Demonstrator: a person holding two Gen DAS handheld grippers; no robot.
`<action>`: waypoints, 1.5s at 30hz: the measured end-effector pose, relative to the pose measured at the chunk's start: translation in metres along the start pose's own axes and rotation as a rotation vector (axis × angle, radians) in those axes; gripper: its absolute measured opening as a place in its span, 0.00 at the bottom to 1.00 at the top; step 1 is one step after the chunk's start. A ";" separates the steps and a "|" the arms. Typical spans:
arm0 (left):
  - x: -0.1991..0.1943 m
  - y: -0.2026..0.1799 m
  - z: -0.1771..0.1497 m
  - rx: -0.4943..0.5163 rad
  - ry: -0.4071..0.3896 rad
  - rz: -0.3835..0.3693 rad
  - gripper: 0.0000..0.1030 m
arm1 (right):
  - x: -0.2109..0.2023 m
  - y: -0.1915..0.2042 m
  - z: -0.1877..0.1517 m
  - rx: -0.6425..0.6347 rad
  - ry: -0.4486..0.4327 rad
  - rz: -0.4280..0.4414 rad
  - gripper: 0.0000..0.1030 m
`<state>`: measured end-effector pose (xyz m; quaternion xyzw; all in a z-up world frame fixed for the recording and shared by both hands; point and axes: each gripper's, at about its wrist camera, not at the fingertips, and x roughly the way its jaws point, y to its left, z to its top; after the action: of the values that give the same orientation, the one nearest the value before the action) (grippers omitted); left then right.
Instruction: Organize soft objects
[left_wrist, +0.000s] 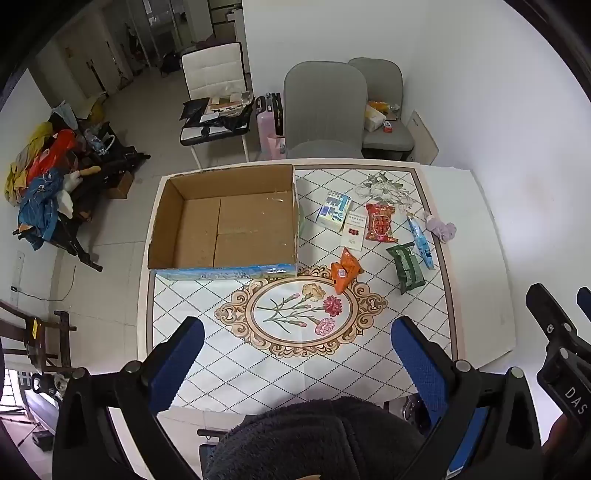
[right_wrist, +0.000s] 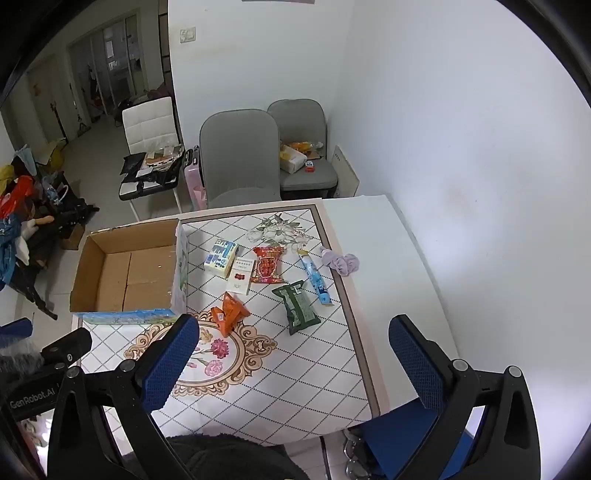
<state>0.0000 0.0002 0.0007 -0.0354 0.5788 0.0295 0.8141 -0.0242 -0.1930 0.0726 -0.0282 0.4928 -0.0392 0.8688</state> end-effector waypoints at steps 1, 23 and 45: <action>0.000 0.000 0.000 0.001 0.000 -0.003 1.00 | 0.000 -0.001 0.000 0.001 -0.001 0.002 1.00; -0.020 -0.003 -0.001 0.000 -0.112 0.016 1.00 | -0.011 -0.005 0.004 0.001 -0.069 -0.019 1.00; -0.025 -0.002 0.000 -0.010 -0.136 0.015 1.00 | -0.015 -0.004 0.003 -0.004 -0.093 -0.013 1.00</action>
<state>-0.0080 -0.0021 0.0243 -0.0331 0.5225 0.0410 0.8510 -0.0293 -0.1957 0.0869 -0.0352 0.4517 -0.0425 0.8905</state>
